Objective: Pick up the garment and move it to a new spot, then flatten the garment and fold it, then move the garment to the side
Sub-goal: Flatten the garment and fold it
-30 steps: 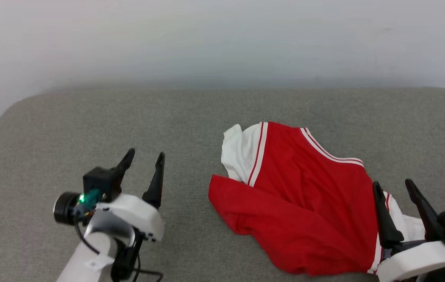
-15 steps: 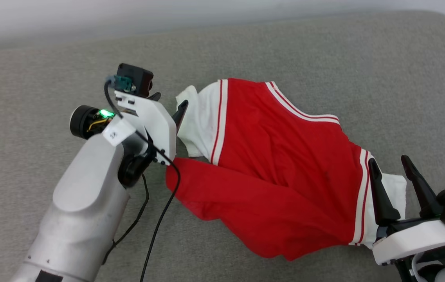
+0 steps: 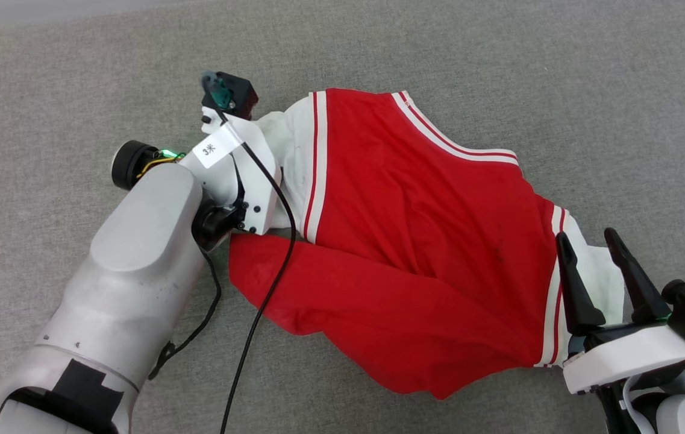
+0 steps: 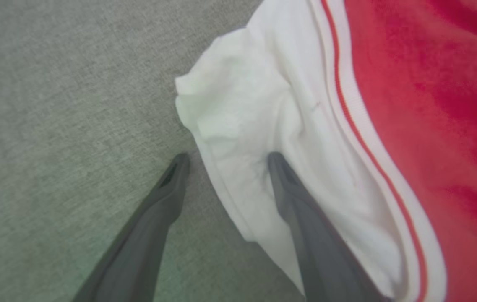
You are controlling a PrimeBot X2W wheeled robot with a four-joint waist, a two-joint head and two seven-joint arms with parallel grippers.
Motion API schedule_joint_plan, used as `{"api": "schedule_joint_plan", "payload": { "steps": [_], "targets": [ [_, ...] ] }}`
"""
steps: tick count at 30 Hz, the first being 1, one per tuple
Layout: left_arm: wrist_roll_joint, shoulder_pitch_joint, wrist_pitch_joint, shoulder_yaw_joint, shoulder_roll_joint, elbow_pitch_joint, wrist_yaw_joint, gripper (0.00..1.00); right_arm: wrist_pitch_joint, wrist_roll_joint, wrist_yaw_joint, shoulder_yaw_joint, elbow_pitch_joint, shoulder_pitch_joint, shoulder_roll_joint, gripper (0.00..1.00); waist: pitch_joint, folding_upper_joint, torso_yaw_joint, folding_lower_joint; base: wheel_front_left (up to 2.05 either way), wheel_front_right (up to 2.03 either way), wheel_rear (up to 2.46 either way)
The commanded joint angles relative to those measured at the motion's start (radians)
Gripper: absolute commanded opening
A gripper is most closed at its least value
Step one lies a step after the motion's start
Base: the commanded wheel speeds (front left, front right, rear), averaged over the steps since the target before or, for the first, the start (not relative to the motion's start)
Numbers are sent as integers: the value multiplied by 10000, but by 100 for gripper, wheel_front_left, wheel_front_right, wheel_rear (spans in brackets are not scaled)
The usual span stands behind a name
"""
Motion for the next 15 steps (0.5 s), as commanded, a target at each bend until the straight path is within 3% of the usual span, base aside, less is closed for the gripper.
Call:
{"api": "schedule_joint_plan", "payload": {
  "steps": [1, 7, 15],
  "targets": [
    [-167, 963, 409, -580, -325, 482, -146, 0, -31, 92, -6, 10, 46, -102, 8, 100, 2, -1, 1, 0, 0, 0, 0],
    [-178, 482, -1293, -732, 231, 582, -69, 0, 12, 141, -6, -129, 346, -98, 8, 100, -323, -1, 116, 0, 0, 0, 0],
    [-235, 910, -3993, -7, 760, 623, 508, 0, 164, 205, -6, -525, 661, 204, 6, 100, -1224, -1, 560, 0, 0, 0, 0]
  ]
}}
